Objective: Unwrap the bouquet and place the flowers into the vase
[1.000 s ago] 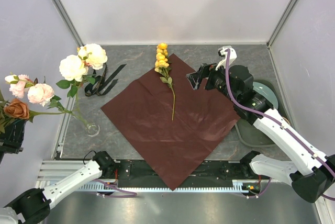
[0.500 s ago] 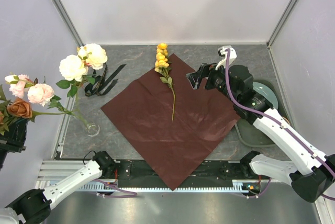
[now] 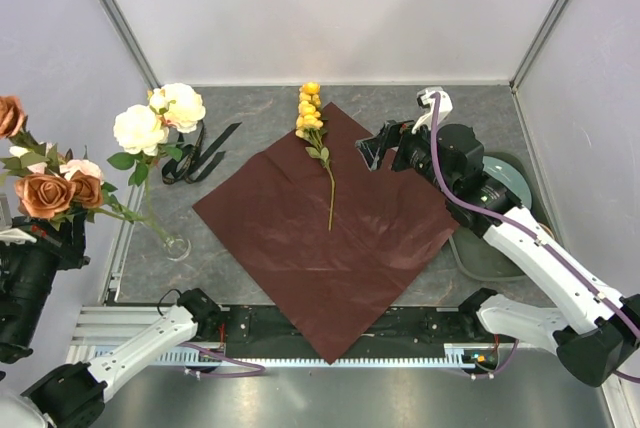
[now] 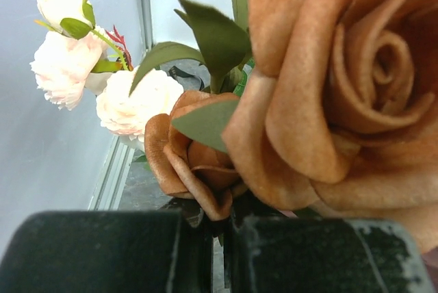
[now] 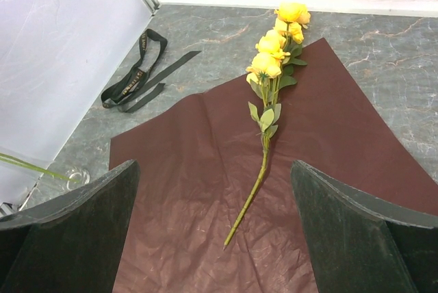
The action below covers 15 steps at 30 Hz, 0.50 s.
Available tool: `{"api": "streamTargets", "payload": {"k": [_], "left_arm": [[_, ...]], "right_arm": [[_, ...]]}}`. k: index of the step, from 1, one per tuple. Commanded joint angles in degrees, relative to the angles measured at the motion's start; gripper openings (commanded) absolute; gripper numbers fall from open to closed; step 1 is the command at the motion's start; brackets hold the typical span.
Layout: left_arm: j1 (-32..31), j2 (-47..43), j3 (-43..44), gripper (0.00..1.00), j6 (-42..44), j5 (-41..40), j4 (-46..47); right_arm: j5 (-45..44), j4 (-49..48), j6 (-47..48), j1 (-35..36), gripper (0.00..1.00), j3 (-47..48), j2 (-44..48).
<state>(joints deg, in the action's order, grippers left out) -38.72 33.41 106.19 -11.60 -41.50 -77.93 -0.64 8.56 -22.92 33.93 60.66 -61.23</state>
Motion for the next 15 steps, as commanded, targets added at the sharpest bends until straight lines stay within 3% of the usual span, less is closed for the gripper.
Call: {"api": "streamTargets", "payload": {"k": [1,15], "left_arm": [[0.40,0.78,0.51,0.02,-2.90,-1.48,-10.14],[0.58,1.84,-3.79,0.02,-7.30,-4.82,-7.85]], "right_arm": [[0.56,-2.49,-0.81,-0.27,0.98,-0.55,0.59],[1.79,-2.67,-1.08,-0.27,0.98,-0.81,1.03]]}}
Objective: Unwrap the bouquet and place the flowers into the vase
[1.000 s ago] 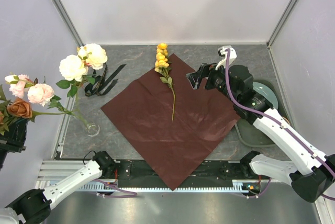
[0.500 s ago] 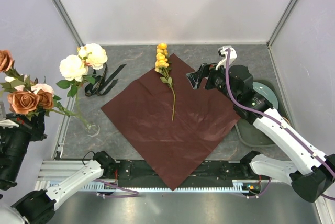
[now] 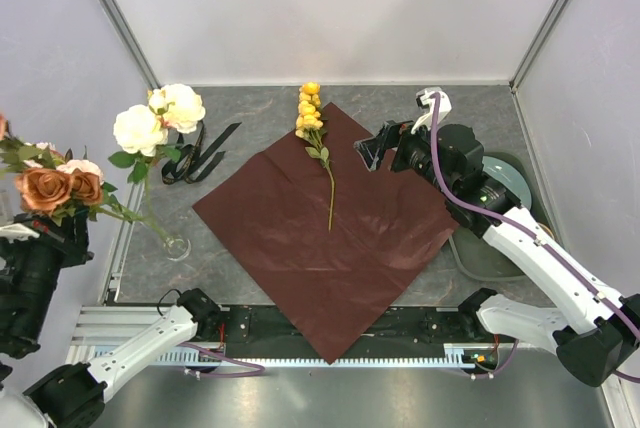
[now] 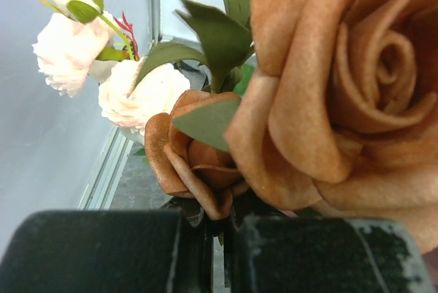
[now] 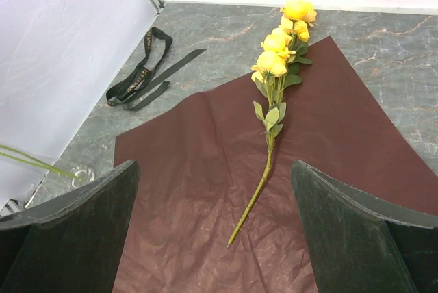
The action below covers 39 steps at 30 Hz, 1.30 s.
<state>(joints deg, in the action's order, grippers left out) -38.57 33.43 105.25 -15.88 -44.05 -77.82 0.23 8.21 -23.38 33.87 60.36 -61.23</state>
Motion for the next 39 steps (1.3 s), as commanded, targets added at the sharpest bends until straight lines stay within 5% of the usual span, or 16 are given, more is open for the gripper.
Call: {"api": "streamTargets", "payload": {"k": [1,39], "left_arm": [[0.42,1.99,-3.47,0.02,-3.28,-3.31,-7.61],[0.42,4.01,-18.15,0.02,-18.92,-9.21,-6.47]], "right_arm": [[0.91,-2.23,-0.62,-0.29,0.98,-0.50,1.03],[2.14,-2.41,-1.15,-0.64,0.98,-1.12,0.76]]}}
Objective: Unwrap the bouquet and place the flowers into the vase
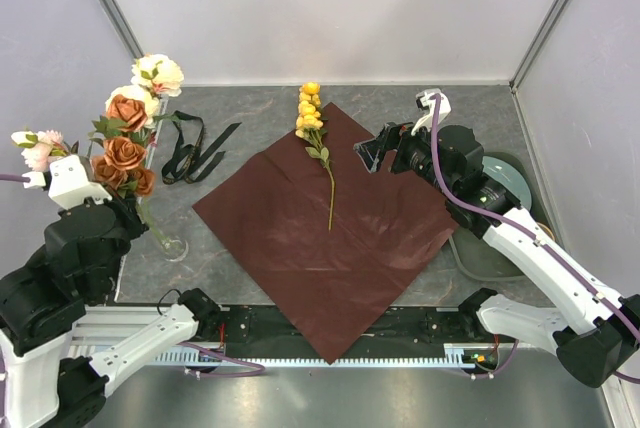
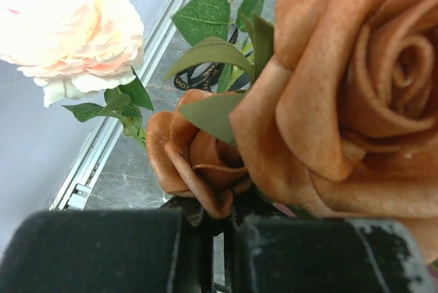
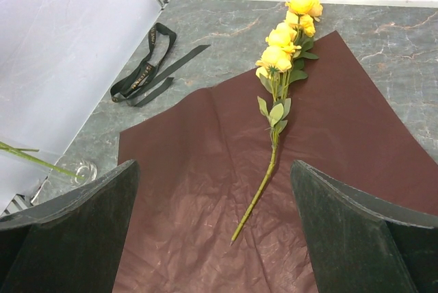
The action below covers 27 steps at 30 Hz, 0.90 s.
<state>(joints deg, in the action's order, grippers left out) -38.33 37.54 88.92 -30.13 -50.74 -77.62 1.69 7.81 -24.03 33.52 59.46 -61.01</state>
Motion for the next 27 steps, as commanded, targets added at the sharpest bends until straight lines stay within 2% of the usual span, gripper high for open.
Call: {"api": "streamTargets", "payload": {"k": [1,11,18,27], "left_arm": [[0.18,-0.18,-2.43,0.02,-4.76,-2.96,-6.58],[0.18,-1.07,-8.94,0.02,-6.69,-4.72,-2.62],[0.18,0.78,-11.23,0.02,-12.14,-6.91,-5.60],[0.18,-3.34,-17.64,0.02,-15.66,-11.48,-2.36]], "right_arm": [[0.68,-1.93,-0.49,-0.29,0.98,-0.14,0.54],[1.03,-1.84,-0.66,-0.21,0.98,-0.48,0.46],[1.21,-1.75,-0.67,-0.21,0.98,-0.66,0.63],[1.47,-1.66,-0.75,-0.21,0.98,-0.66,0.37]]}}
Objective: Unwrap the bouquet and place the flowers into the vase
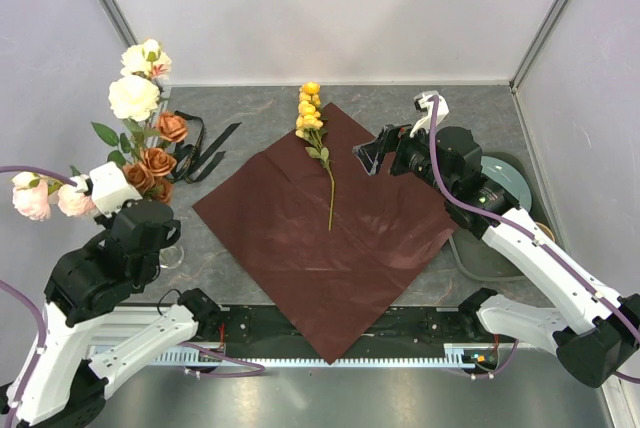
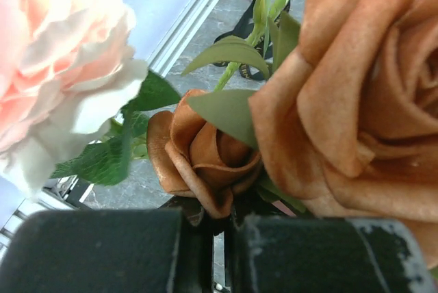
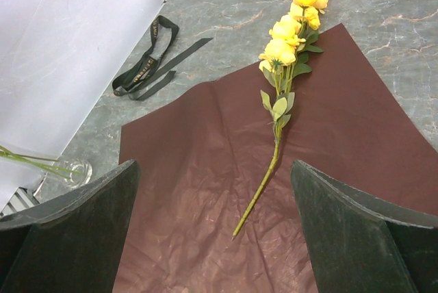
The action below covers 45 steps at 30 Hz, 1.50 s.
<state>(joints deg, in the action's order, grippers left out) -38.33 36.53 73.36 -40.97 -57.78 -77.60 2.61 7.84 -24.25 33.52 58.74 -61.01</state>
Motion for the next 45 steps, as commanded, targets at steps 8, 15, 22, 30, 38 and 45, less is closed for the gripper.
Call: {"api": "streamTargets", "payload": {"k": [8,15,22,30,38,45], "left_arm": [[0.09,-11.04,-6.56,0.02,-0.17,-6.82,5.87],[0.09,-9.20,-6.48,0.02,0.01,-6.73,5.62],[0.09,-7.71,-6.57,0.07,0.45,-6.82,5.89],[0.09,-7.79,-5.43,0.30,1.15,-6.91,5.53],[0.09,-8.23,-3.93,0.50,2.56,-5.95,6.06],[0.09,-8.67,-2.70,0.64,4.67,-2.61,7.55]], "right_arm": [[0.64,-1.77,-0.71,-0.29,0.98,-0.20,0.28],[0.82,-1.59,-0.97,-0.29,0.98,-0.29,0.46],[1.69,-1.60,-1.76,-0.29,0.98,-0.99,0.02],[5.90,-4.32,-2.47,-0.29,0.98,-2.14,-1.82],[9.60,-5.81,-3.00,0.23,0.98,-1.79,-6.13],[9.61,-5.82,-2.21,2.95,0.98,-0.39,-11.75]]}}
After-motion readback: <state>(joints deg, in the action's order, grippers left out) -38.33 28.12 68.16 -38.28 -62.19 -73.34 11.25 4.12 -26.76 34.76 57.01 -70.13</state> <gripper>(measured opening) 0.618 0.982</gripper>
